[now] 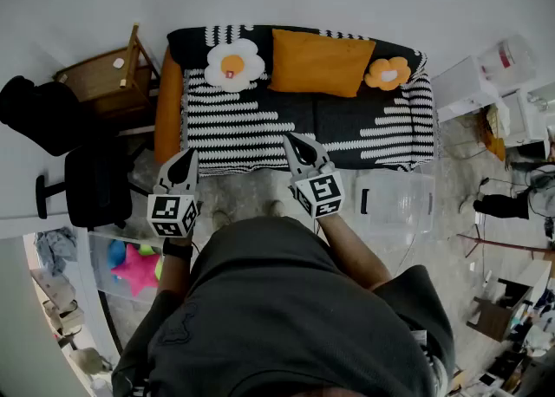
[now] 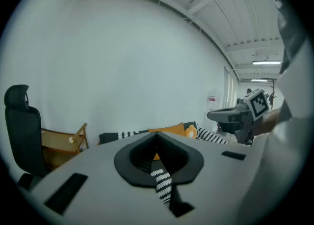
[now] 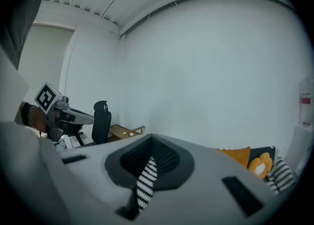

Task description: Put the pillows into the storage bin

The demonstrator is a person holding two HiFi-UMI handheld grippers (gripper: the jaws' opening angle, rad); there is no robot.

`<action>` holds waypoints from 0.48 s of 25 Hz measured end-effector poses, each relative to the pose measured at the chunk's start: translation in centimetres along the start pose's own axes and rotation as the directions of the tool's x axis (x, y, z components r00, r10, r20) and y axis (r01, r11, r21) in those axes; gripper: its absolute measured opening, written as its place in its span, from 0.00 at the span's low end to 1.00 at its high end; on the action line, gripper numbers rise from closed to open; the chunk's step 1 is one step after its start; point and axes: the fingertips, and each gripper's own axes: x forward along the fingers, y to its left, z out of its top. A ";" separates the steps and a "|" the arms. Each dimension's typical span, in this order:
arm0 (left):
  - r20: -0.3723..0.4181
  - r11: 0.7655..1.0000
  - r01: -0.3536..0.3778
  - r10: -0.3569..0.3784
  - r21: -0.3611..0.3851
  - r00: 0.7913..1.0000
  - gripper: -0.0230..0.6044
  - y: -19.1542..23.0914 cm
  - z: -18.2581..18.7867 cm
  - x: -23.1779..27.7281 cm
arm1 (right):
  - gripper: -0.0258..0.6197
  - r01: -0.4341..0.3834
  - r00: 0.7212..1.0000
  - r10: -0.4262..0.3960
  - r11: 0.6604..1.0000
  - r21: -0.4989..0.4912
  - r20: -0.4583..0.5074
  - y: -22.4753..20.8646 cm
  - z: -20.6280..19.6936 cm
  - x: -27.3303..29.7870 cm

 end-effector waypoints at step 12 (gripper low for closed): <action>0.000 1.000 0.003 -0.003 0.007 1.000 0.04 -0.6 0.1 0.3 | 0.04 0.007 1.000 -0.007 1.000 -0.001 0.000 -0.8 -0.1 -0.3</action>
